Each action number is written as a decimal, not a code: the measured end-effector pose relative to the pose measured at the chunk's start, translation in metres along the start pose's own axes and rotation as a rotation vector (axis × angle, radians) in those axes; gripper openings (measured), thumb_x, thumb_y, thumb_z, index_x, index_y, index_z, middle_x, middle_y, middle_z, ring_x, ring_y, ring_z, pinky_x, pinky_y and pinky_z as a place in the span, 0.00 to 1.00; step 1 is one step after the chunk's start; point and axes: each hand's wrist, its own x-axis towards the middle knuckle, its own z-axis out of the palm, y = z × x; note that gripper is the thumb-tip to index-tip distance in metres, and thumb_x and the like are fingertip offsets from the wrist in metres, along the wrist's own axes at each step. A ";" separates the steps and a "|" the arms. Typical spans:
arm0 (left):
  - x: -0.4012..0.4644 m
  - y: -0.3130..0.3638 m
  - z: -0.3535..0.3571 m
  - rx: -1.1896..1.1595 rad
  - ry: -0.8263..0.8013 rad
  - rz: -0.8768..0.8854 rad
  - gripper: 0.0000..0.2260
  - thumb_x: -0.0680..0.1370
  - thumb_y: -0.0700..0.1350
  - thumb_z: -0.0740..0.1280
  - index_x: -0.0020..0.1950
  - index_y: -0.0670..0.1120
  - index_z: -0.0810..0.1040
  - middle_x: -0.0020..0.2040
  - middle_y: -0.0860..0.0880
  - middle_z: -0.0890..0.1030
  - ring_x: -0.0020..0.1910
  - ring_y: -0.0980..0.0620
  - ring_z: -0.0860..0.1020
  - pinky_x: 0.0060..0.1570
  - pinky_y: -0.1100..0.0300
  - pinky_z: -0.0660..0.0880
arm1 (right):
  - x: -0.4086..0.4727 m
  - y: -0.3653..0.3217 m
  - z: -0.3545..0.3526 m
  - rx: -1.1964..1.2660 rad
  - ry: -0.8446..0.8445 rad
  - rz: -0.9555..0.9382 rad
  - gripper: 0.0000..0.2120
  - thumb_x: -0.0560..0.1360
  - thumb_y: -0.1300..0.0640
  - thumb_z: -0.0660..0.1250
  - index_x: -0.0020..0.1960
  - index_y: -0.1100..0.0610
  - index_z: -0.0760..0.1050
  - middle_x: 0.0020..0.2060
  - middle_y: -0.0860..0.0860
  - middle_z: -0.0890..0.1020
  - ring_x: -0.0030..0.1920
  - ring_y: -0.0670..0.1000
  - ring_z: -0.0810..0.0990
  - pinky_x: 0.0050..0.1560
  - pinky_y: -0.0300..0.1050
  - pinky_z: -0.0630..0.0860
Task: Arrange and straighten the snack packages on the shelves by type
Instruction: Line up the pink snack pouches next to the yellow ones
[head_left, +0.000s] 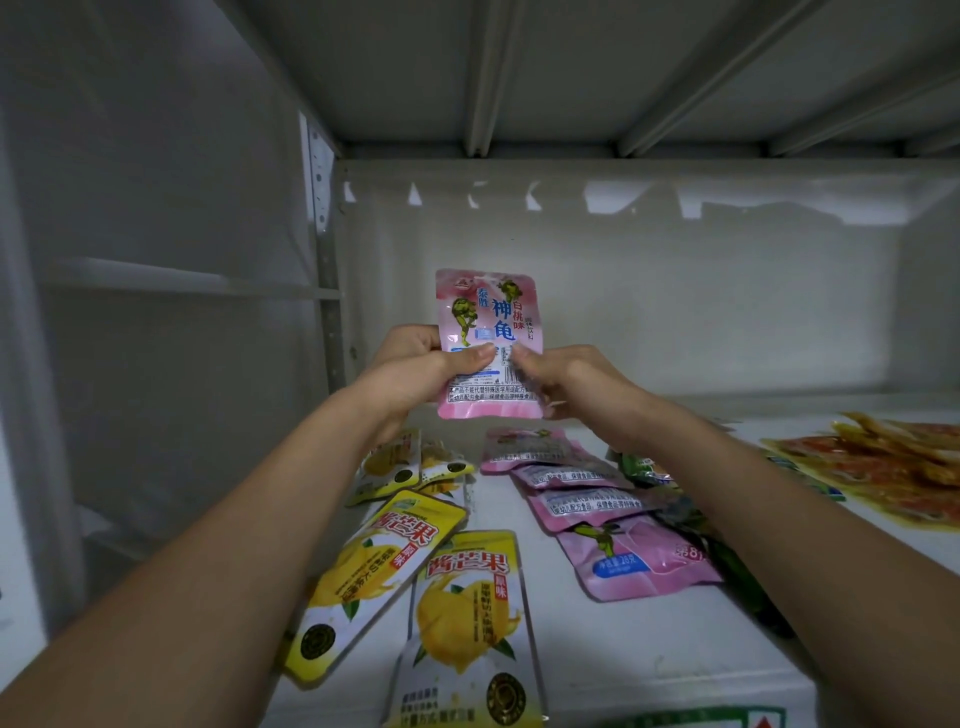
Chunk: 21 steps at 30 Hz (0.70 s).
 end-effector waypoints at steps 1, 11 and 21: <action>0.000 0.000 0.000 0.006 0.009 0.013 0.10 0.76 0.41 0.76 0.56 0.40 0.86 0.50 0.45 0.89 0.48 0.47 0.88 0.44 0.59 0.82 | -0.002 0.001 0.000 -0.038 -0.020 -0.023 0.25 0.74 0.39 0.73 0.52 0.62 0.84 0.46 0.61 0.86 0.44 0.55 0.78 0.51 0.50 0.76; -0.002 -0.001 0.002 0.198 -0.099 -0.060 0.12 0.76 0.45 0.77 0.59 0.47 0.84 0.53 0.50 0.88 0.55 0.45 0.85 0.59 0.48 0.80 | 0.001 0.008 0.001 -0.188 0.056 -0.123 0.03 0.81 0.59 0.72 0.52 0.56 0.84 0.47 0.57 0.88 0.43 0.49 0.85 0.51 0.51 0.83; -0.003 -0.002 -0.001 0.293 -0.115 0.051 0.04 0.80 0.37 0.73 0.48 0.46 0.84 0.36 0.56 0.86 0.35 0.60 0.82 0.37 0.67 0.76 | -0.003 0.006 0.004 -0.119 0.033 -0.109 0.06 0.79 0.59 0.73 0.57 0.55 0.85 0.52 0.50 0.89 0.53 0.52 0.87 0.59 0.51 0.83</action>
